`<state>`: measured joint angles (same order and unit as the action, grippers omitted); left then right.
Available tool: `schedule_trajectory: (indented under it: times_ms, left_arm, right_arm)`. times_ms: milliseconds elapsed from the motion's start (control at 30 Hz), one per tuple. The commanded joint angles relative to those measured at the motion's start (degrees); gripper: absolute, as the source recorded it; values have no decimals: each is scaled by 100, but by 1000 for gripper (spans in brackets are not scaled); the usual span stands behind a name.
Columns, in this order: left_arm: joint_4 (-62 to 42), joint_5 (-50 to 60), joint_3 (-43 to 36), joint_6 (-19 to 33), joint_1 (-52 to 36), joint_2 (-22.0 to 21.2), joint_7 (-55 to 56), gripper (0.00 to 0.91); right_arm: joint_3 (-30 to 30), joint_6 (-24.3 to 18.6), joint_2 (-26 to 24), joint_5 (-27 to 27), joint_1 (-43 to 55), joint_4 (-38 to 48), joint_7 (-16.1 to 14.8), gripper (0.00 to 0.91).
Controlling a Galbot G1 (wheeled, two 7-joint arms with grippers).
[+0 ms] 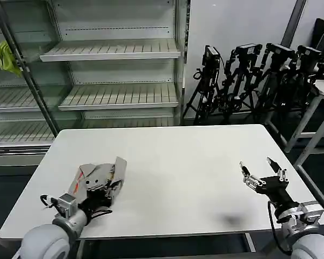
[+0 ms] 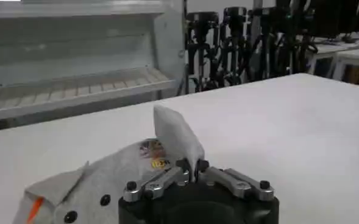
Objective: Fold and organize the clothes.
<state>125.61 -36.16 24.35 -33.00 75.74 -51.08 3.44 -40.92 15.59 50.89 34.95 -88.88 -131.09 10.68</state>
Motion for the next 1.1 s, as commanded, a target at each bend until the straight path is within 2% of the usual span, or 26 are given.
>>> schedule_trajectory:
  times_ms: [33, 467, 500, 533, 567, 600, 1100]
  left_arm:
    - [-260, -101, -903, 1, -768, -209, 68, 50]
    - [-330, -298, -1486, 143, -1237, -473, 75, 50]
    - [-333, -297, -1532, 141, -1267, -504, 79, 81]
    - [-338, -299, -1559, 143, -1284, -531, 77, 191]
    - [-338, -304, -1574, 153, -1299, -551, 75, 816]
    - [-335, -311, -1598, 216, -1312, -583, 58, 907]
    - [-53, -537, -1573, 504, -1524, -799, -6, 907]
  right_arm:
    - [228, -3, 67, -266, -32, 50, 7, 907]
    - [340, 4, 162, -442, -63, 95, 18, 907]
    - [362, 8, 169, -459, -53, 98, 22, 907]
    - [374, 12, 170, -468, -50, 98, 23, 907]
    - [383, 13, 172, -479, -49, 95, 25, 907]
    - [390, 15, 178, -491, -53, 93, 25, 907]
    - [453, 23, 194, -541, -49, 109, 37, 907]
